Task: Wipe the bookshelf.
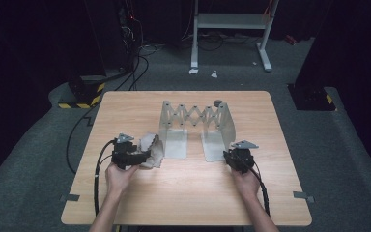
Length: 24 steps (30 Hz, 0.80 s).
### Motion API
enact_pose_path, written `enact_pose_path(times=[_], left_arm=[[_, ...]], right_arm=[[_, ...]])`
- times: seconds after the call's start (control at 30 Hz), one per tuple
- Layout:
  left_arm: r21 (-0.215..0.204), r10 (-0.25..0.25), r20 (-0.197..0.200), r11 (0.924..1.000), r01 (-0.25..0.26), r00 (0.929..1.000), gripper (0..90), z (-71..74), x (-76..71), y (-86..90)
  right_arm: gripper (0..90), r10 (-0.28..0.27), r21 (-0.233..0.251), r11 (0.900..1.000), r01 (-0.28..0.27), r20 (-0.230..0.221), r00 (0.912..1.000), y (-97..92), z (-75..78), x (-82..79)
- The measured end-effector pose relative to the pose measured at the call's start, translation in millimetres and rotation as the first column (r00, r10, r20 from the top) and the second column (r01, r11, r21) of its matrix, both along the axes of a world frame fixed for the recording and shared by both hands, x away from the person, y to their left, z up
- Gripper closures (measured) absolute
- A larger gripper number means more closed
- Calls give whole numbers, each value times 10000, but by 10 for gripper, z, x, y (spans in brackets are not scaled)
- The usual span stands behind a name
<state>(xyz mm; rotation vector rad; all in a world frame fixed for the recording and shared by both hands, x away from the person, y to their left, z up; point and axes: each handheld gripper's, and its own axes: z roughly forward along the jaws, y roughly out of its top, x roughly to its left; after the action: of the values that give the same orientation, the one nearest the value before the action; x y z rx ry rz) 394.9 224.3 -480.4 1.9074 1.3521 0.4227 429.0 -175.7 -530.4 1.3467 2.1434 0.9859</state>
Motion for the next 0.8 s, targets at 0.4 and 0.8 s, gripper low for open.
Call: enact_pose_path(times=[0.4,0.8], left_arm=[[132,-446,99,9989,445,9990,356,-29,38,-327],[135,-424,364,9990,419,9984,434,112,64,-421]], right_arm=[[688,1,-80,10000,0,38,10000,4,1,-5],[689,-40,-94,9999,40,48,10000,6,1,-7]])
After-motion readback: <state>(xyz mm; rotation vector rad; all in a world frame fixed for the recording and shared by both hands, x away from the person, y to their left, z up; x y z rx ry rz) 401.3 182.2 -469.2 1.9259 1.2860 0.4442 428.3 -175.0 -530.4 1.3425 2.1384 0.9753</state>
